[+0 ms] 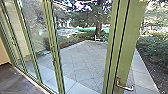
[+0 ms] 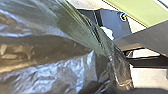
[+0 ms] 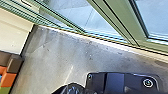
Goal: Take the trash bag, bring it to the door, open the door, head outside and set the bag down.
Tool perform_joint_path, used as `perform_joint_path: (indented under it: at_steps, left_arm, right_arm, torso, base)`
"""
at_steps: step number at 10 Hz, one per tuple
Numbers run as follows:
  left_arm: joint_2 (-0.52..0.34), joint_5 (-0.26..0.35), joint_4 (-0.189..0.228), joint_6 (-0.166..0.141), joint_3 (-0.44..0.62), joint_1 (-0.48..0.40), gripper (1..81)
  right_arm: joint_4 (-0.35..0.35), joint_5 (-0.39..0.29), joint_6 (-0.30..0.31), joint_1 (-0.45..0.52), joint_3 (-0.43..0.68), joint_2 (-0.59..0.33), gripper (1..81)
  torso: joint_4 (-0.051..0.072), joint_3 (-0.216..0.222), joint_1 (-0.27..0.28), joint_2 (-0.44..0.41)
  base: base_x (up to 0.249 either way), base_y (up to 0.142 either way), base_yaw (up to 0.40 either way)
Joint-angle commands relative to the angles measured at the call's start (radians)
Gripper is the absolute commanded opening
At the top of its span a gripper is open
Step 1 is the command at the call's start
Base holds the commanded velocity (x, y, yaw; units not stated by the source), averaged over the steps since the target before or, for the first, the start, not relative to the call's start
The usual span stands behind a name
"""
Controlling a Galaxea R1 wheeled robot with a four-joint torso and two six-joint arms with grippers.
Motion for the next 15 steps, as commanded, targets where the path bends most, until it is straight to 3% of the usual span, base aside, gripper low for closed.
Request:
perform_joint_path:
  at_steps: [1, 3, 5, 8, 15]
  left_arm:
    - [0.001, 0.067, -0.006, 0.001, 0.009, -0.035, 1.0]
    - [0.009, 0.069, -0.006, 0.001, 0.004, -0.035, 1.0]
    - [0.015, 0.069, -0.008, 0.001, -0.010, -0.035, 1.0]
    - [0.017, 0.069, -0.006, 0.001, -0.011, -0.035, 1.0]
    - [0.021, 0.069, -0.004, 0.002, -0.019, -0.035, 1.0]
  right_arm:
    - [0.149, -0.212, 0.009, 0.243, 0.009, -0.087, 81.1]
    - [0.233, -0.313, 0.010, 0.369, -0.026, -0.087, 81.1]
    - [0.259, -0.386, 0.038, 0.463, -0.051, -0.087, 81.1]
    - [0.257, -0.445, 0.136, 0.552, -0.101, -0.073, 81.1]
    - [0.245, -0.538, 0.409, 0.708, -0.229, 0.096, 81.1]
  torso:
    - [0.000, 0.000, 0.000, 0.000]
    - [0.000, 0.000, 0.000, 0.000]
    - [0.000, 0.000, 0.000, 0.000]
    - [0.000, 0.000, 0.000, 0.000]
    - [0.000, -0.001, 0.000, 0.000]
  base:
    - [0.000, 0.000, 0.000]
    - [0.000, 0.000, 0.000]
    - [0.000, 0.000, 0.000]
    - [0.000, 0.000, 0.000]
    - [0.000, 0.000, 0.000]
